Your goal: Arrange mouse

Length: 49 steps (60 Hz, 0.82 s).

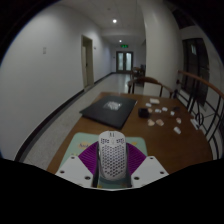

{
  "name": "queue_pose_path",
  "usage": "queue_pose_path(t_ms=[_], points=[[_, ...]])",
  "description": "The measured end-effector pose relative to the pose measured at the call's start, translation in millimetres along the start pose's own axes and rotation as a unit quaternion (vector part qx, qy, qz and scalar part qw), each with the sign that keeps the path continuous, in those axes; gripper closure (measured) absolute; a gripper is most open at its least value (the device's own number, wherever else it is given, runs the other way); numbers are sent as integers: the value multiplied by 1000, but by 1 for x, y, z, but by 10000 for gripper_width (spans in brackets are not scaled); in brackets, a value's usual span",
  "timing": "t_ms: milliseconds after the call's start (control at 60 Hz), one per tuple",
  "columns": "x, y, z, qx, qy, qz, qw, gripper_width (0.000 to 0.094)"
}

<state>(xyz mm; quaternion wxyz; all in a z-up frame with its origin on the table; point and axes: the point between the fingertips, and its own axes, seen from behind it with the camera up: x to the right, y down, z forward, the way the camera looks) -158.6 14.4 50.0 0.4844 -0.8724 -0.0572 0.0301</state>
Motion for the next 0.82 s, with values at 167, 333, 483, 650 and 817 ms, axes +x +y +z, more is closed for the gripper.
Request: queue_pose_path(t_ms=[167,333,483,650,817], points=[[-2,41,25,-46,7,-8,999,563],[-3,55,28,-78,-21,-32,996,359],[0,33,-15,-42,-90,-65,993,94],[70,26,-88,-9,-96,-40,995,87],[170,40,-128,12,-55,24,998,81]])
